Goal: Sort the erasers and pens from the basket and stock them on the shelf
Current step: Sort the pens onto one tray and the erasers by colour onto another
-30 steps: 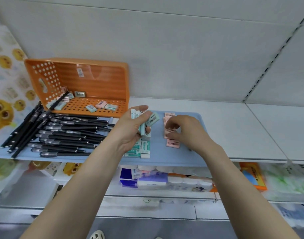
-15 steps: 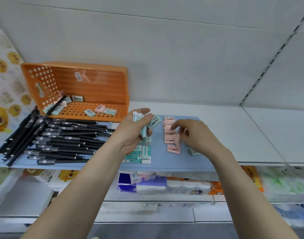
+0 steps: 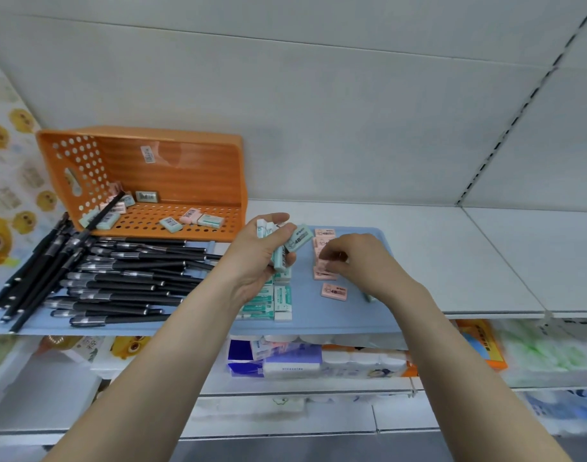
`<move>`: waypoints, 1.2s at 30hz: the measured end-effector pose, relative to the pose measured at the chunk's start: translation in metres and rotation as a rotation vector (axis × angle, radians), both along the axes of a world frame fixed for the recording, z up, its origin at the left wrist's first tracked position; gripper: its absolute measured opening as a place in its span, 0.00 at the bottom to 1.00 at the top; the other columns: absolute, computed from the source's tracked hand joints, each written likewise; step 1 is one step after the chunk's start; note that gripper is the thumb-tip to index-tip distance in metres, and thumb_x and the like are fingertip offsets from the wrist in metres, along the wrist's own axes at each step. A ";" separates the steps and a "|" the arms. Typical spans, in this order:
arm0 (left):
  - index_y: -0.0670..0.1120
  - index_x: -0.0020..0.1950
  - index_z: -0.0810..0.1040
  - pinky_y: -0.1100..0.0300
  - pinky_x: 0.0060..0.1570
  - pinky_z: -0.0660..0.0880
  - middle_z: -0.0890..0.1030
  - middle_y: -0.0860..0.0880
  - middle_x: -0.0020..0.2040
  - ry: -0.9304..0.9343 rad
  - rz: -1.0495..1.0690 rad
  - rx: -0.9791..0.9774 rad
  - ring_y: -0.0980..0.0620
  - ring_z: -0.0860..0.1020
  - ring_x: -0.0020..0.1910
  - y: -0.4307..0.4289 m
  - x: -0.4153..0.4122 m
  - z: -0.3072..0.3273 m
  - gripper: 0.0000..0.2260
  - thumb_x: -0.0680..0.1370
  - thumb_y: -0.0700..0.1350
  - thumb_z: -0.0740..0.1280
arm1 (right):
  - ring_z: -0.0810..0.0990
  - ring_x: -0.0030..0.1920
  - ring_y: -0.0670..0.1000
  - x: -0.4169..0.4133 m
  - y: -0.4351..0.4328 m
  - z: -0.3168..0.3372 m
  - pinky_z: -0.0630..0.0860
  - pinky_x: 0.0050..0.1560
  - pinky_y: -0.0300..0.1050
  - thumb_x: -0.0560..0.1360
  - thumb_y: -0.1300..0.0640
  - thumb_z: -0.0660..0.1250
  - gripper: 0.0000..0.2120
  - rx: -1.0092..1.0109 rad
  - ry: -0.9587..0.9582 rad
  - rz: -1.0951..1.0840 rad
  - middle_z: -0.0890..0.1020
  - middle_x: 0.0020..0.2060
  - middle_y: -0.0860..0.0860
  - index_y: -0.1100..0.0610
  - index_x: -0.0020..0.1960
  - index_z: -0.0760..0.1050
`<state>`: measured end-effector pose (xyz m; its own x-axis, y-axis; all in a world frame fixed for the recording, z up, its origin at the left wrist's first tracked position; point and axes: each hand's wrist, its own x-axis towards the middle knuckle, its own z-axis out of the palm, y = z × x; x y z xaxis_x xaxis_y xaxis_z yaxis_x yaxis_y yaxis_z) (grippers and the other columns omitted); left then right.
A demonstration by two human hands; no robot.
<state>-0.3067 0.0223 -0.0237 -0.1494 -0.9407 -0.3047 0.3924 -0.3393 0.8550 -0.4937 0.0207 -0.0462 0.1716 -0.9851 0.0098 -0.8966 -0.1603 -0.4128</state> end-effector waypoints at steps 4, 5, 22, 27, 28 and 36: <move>0.45 0.55 0.76 0.63 0.31 0.78 0.80 0.41 0.53 -0.014 -0.002 -0.013 0.49 0.80 0.43 0.001 0.003 -0.002 0.09 0.77 0.36 0.67 | 0.77 0.47 0.49 0.004 -0.001 -0.009 0.73 0.51 0.44 0.73 0.58 0.71 0.08 -0.076 -0.013 -0.019 0.80 0.46 0.48 0.52 0.52 0.82; 0.45 0.55 0.76 0.63 0.32 0.78 0.80 0.41 0.54 -0.015 0.003 -0.018 0.49 0.81 0.44 0.001 0.004 -0.003 0.09 0.77 0.35 0.67 | 0.78 0.47 0.50 0.004 0.000 -0.010 0.73 0.51 0.45 0.73 0.58 0.72 0.07 -0.053 -0.013 0.001 0.80 0.46 0.49 0.53 0.50 0.83; 0.48 0.59 0.72 0.62 0.31 0.71 0.75 0.44 0.48 -0.248 0.099 -0.130 0.53 0.75 0.38 -0.004 0.029 -0.005 0.07 0.81 0.43 0.64 | 0.82 0.37 0.47 0.001 0.003 0.008 0.80 0.43 0.39 0.77 0.67 0.65 0.09 -0.003 -0.904 -0.220 0.83 0.39 0.55 0.57 0.51 0.82; 0.45 0.61 0.69 0.61 0.31 0.71 0.74 0.42 0.43 -0.160 0.087 -0.083 0.50 0.74 0.36 -0.003 0.028 -0.001 0.13 0.78 0.33 0.59 | 0.83 0.38 0.49 -0.036 -0.003 0.003 0.81 0.44 0.47 0.75 0.63 0.65 0.11 -0.182 -0.780 -0.463 0.84 0.37 0.51 0.50 0.45 0.82; 0.45 0.61 0.68 0.61 0.31 0.71 0.74 0.42 0.43 -0.166 0.075 -0.077 0.50 0.74 0.36 -0.003 0.024 -0.002 0.13 0.78 0.33 0.59 | 0.83 0.40 0.50 -0.045 -0.003 0.003 0.81 0.42 0.47 0.74 0.63 0.66 0.10 -0.184 -0.779 -0.492 0.84 0.39 0.51 0.51 0.44 0.82; 0.47 0.49 0.76 0.60 0.33 0.64 0.80 0.46 0.39 -0.290 -0.095 -0.118 0.49 0.76 0.39 -0.006 -0.022 -0.012 0.03 0.78 0.40 0.67 | 0.79 0.38 0.47 -0.087 0.015 0.005 0.77 0.37 0.39 0.73 0.65 0.71 0.06 -0.051 -0.826 -0.506 0.83 0.38 0.53 0.56 0.45 0.81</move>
